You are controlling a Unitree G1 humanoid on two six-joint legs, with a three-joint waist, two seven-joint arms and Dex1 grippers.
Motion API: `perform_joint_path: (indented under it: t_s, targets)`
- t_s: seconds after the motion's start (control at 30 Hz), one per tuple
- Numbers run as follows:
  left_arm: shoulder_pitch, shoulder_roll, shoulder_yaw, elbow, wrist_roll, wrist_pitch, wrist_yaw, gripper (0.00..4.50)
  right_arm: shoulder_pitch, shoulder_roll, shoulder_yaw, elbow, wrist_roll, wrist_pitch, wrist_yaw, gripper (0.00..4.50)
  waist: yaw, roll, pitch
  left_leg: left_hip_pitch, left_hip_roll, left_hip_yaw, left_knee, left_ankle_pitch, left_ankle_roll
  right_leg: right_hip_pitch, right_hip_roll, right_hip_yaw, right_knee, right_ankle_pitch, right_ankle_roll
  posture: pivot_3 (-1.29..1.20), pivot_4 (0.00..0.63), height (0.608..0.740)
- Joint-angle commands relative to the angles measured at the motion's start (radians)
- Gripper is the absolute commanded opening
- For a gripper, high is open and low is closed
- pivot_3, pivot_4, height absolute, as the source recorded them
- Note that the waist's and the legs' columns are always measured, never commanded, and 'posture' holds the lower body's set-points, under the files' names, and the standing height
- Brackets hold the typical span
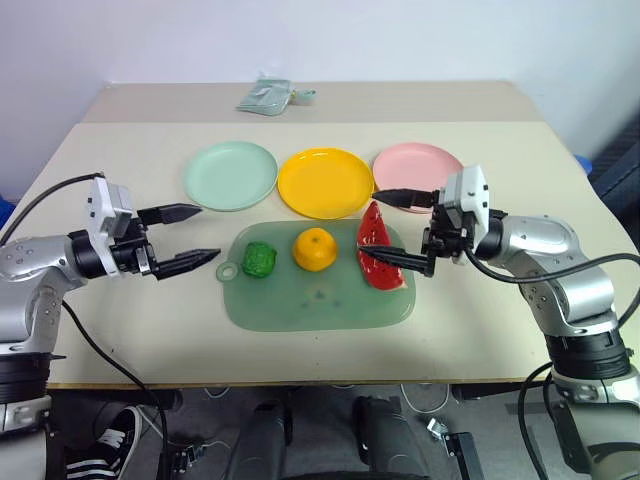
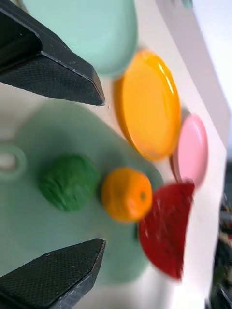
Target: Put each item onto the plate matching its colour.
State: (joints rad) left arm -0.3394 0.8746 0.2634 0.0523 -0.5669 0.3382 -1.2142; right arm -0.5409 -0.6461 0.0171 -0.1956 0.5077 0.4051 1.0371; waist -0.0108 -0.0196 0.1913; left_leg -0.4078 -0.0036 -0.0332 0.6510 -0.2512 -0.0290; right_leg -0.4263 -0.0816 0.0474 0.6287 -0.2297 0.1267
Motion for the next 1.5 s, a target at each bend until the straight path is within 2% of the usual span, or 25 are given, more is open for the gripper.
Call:
perform_joint_path:
  t_s: [0.03, 0.17, 0.23, 0.33, 0.53, 0.67, 1.0, 1.1, 1.2, 1.23, 1.37, 1.5]
  targets:
    - [-0.022, 0.021, 0.015, -0.032, -0.023, 0.059, 0.016, 4.5, -0.048, -0.008, -0.024, -0.068, 0.048, 0.067, -0.023, 4.42, -0.001, 0.0, 0.0, 0.0, 0.0, 0.0, 0.0, 0.0, 0.0, 0.0, 0.0, 0.0, 0.0, 0.0, 0.0, 0.0, 0.15, 0.74]
    - [0.003, -0.038, -0.034, -0.074, 0.029, 0.057, 0.112, 4.5, -0.091, -0.056, -0.007, -0.081, 0.044, 0.119, 0.01, 4.42, -0.003, 0.0, 0.0, 0.0, 0.0, 0.0, -0.001, 0.0, 0.0, 0.0, 0.0, 0.0, 0.0, 0.0, 0.0, 0.0, 0.15, 0.74]
    - [0.027, -0.069, -0.049, -0.126, 0.016, 0.09, 0.144, 4.5, -0.132, -0.078, 0.006, -0.081, 0.077, 0.223, 0.009, 4.42, -0.004, 0.0, 0.0, 0.0, 0.0, 0.0, 0.0, 0.0, 0.0, 0.0, 0.0, 0.0, 0.0, 0.0, 0.0, 0.0, 0.15, 0.74]
    - [0.017, -0.092, -0.058, -0.147, -0.005, 0.141, 0.176, 4.5, -0.167, -0.047, -0.022, -0.067, 0.138, 0.303, -0.028, 4.42, -0.005, 0.0, 0.0, 0.0, 0.0, 0.0, 0.0, 0.0, 0.0, 0.0, 0.001, 0.0, 0.0, 0.0, 0.0, 0.0, 0.15, 0.74]
    - [0.023, -0.126, -0.174, -0.202, 0.104, 0.13, 0.247, 4.5, -0.123, -0.043, -0.024, -0.106, 0.114, 0.267, -0.049, 4.42, -0.001, 0.0, 0.0, 0.0, -0.001, 0.0, 0.0, 0.0, 0.0, 0.0, -0.001, 0.0, 0.0, 0.0, 0.0, 0.0, 0.15, 0.74]
    - [0.041, -0.143, -0.223, -0.175, 0.211, 0.02, 0.283, 4.5, -0.094, -0.045, -0.032, -0.111, 0.102, 0.224, -0.045, 4.42, -0.006, 0.0, 0.0, 0.0, 0.0, 0.0, -0.001, 0.0, 0.0, 0.0, 0.0, 0.0, 0.0, 0.0, 0.0, 0.0, 0.15, 0.74]
    - [0.078, -0.214, -0.271, -0.11, 0.259, -0.029, 0.294, 4.5, -0.078, -0.049, -0.031, -0.121, 0.104, 0.205, -0.059, 4.42, -0.001, 0.0, 0.0, 0.0, 0.0, 0.0, 0.0, 0.0, 0.0, 0.0, 0.0, 0.0, 0.0, 0.0, 0.0, 0.0, 0.15, 0.74]
    - [0.069, -0.23, -0.277, -0.091, 0.262, -0.036, 0.295, 3.68, -0.074, -0.051, -0.034, -0.124, 0.104, 0.203, -0.061, 4.5, -0.003, 0.0, 0.0, 0.0, 0.0, 0.0, 0.0, 0.0, 0.0, 0.0, 0.0, 0.0, 0.0, 0.0, 0.0, 0.0, 0.15, 0.74]
    - [0.059, -0.243, -0.282, -0.078, 0.287, -0.065, 0.309, 2.3, -0.067, -0.055, -0.037, -0.129, 0.104, 0.203, -0.063, 4.5, -0.001, 0.0, 0.0, 0.0, 0.0, 0.0, 0.0, 0.0, 0.0, 0.0, 0.0, 0.0, 0.0, 0.0, 0.0, 0.0, 0.15, 0.74]
    - [0.056, -0.248, -0.281, -0.074, 0.292, -0.077, 0.312, 2.12, -0.064, -0.057, -0.039, -0.13, 0.104, 0.202, -0.062, 4.5, -0.002, 0.0, 0.0, 0.0, 0.0, 0.0, 0.0, 0.0, 0.0, 0.0, 0.0, 0.0, 0.0, 0.0, 0.0, 0.0, 0.15, 0.74]
    - [0.021, -0.269, -0.233, -0.066, 0.26, -0.08, 0.331, 2.12, -0.059, -0.056, -0.038, -0.135, 0.103, 0.201, -0.066, 4.5, -0.003, 0.0, 0.0, 0.0, 0.0, 0.0, 0.0, 0.0, 0.0, 0.0, 0.0, 0.0, 0.0, 0.0, 0.0, 0.0, 0.15, 0.74]
    - [-0.063, -0.309, -0.143, -0.046, 0.217, -0.051, 0.431, 2.12, -0.065, -0.05, -0.033, -0.125, 0.089, 0.187, -0.072, 4.5, 0.001, 0.0, 0.0, 0.0, 0.0, 0.0, 0.0, 0.0, 0.0, 0.0, 0.0, 0.0, 0.0, 0.0, 0.0, 0.0, 0.15, 0.74]
